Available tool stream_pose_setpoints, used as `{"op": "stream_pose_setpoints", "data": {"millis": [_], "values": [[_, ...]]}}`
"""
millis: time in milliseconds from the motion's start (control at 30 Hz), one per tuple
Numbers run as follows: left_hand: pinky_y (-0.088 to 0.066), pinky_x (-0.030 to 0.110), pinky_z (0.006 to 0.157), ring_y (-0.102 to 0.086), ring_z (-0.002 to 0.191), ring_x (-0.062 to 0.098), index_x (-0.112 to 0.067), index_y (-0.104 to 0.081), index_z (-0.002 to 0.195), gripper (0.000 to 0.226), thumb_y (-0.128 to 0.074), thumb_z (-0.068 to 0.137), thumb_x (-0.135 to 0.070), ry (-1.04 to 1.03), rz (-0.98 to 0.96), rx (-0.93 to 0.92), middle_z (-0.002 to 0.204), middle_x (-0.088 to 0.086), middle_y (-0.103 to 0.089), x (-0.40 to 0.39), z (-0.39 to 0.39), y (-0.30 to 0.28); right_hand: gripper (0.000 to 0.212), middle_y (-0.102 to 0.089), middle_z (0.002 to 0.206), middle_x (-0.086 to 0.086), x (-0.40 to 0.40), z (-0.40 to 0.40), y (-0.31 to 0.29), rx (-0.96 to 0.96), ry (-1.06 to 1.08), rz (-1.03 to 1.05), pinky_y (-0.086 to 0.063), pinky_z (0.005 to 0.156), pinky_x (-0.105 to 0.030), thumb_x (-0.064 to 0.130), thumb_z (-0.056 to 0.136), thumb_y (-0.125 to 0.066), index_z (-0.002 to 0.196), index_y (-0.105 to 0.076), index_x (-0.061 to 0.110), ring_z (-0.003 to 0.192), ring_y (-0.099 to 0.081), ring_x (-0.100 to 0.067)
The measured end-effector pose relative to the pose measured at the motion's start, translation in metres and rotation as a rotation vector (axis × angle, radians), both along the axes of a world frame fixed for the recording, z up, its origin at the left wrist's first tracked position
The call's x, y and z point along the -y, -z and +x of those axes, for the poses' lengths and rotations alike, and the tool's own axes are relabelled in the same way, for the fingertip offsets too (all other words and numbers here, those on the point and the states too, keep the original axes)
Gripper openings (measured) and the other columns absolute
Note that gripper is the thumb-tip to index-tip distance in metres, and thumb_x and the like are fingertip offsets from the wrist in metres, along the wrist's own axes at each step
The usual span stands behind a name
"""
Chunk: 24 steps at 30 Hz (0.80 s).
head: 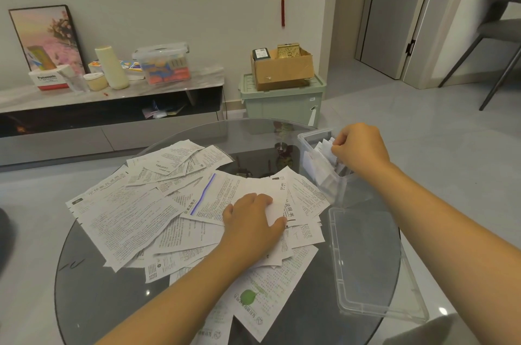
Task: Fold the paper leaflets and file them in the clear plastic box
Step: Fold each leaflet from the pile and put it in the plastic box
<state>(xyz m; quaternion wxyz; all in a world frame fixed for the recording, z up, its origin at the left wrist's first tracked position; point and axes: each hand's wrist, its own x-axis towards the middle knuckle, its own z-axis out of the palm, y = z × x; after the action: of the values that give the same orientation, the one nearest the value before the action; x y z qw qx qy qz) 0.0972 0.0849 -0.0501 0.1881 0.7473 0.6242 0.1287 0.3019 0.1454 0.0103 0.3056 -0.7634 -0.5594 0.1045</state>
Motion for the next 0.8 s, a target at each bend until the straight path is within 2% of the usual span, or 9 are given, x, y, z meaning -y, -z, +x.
{"op": "stream_pose_setpoints", "data": {"millis": [200, 400, 600, 800], "values": [[-0.010, 0.045, 0.117, -0.027, 0.137, 0.014, -0.028, -0.038, 0.136, 0.048, -0.048, 0.093, -0.046, 0.006, -0.008, -0.003, 0.146, -0.007, -0.035, 0.0001, -0.0016, 0.0019, 0.014, -0.067, 0.085, -0.016, 0.0035, 0.0042, -0.0040, 0.042, 0.016, 0.056, -0.049, 0.064, -0.033, 0.000, 0.082, -0.054, 0.079, -0.068, 0.004, 0.077, -0.061, -0.033], [-0.009, 0.046, 0.117, -0.026, 0.138, 0.014, -0.027, -0.038, 0.137, 0.048, -0.047, 0.093, -0.046, 0.014, -0.009, -0.002, 0.146, -0.007, -0.034, 0.0002, -0.0021, 0.0026, 0.014, -0.066, 0.094, -0.017, 0.0046, 0.0053, -0.0037, 0.060, 0.015, 0.082, -0.039, 0.062, -0.028, 0.004, 0.087, -0.054, 0.087, -0.068, 0.003, 0.075, -0.052, -0.027], [-0.008, 0.046, 0.117, -0.025, 0.138, 0.014, -0.027, -0.038, 0.137, 0.047, -0.046, 0.094, -0.044, 0.021, -0.012, 0.000, 0.146, -0.007, -0.034, 0.0009, -0.0028, 0.0016, 0.014, -0.066, 0.092, -0.018, 0.0046, 0.0037, -0.0044, 0.086, 0.025, 0.083, -0.038, 0.062, -0.027, 0.003, 0.087, -0.054, 0.088, -0.068, 0.001, 0.073, -0.052, -0.028], [-0.005, 0.045, 0.117, -0.025, 0.137, 0.014, -0.026, -0.038, 0.136, 0.046, -0.045, 0.094, -0.042, 0.024, -0.012, -0.001, 0.145, -0.007, -0.034, 0.0025, -0.0030, 0.0003, 0.015, -0.067, 0.088, -0.023, 0.0039, 0.0060, -0.0043, 0.112, -0.016, 0.079, -0.052, 0.067, -0.038, 0.001, 0.082, -0.056, 0.083, -0.069, -0.005, 0.084, -0.062, -0.039]]}}
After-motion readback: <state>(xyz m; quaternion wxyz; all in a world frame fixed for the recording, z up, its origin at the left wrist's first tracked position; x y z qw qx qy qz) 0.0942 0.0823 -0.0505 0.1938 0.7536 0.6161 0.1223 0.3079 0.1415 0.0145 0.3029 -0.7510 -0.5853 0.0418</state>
